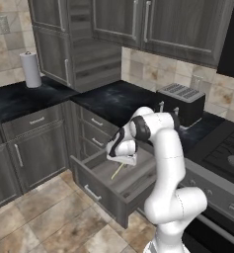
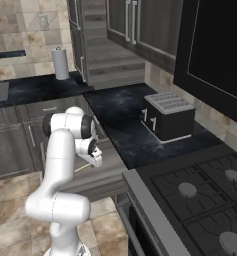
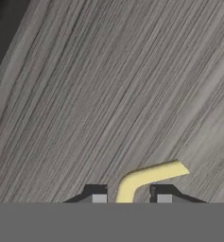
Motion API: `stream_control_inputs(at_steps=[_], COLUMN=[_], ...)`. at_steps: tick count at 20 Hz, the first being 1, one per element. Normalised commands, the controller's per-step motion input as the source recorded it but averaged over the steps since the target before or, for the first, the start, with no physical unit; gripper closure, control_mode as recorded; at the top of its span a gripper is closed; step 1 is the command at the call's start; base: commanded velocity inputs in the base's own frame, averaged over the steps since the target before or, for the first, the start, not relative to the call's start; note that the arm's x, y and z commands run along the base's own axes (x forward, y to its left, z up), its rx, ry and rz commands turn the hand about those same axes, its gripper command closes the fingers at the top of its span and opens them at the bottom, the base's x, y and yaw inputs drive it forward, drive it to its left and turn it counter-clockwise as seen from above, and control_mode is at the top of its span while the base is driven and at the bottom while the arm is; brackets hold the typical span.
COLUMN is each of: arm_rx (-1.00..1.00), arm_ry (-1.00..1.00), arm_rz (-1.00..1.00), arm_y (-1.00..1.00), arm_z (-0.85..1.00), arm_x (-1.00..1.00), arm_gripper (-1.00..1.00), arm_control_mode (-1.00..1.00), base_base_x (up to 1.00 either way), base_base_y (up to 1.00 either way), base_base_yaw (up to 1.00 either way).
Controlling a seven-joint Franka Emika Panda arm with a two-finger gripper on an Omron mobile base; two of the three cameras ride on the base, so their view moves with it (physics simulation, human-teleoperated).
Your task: Take a straw from the drawer in front and place it inside the glass cup on the dining counter.
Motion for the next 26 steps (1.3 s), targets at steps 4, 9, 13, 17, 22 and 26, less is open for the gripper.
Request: stream_control_inputs(at_steps=[4,9,13,17,22,26], arm_rx=[0.00,0.00,0.00,0.00,0.00,0.00], arm_ry=[0.07,0.01,0.00,0.00,-0.06,-0.17], arm_rz=[0.00,0.01,0.06,0.08,0.11,0.10], arm_y=[0.03,0.14,0.30,0.45,0.42,0.17], arm_z=[-0.08,0.26,0.73,0.76,0.74,0.93], arm_x=[0.00,-0.16,-0.32,-0.39,-0.58,-0.58], arm_gripper=[1.00,1.00,1.00,1.00,1.00,1.00], arm_control_mode=[-1.00,-1.00,-1.00,-1.00,-1.00,-1.00], base_base_x=[0.00,0.00,0.00,0.00,0.00,0.00], base_base_y=[0.00,0.00,0.00,0.00,0.00,0.00], base_base_yaw=[0.00,0.00,0.00,0.00,0.00,0.00])
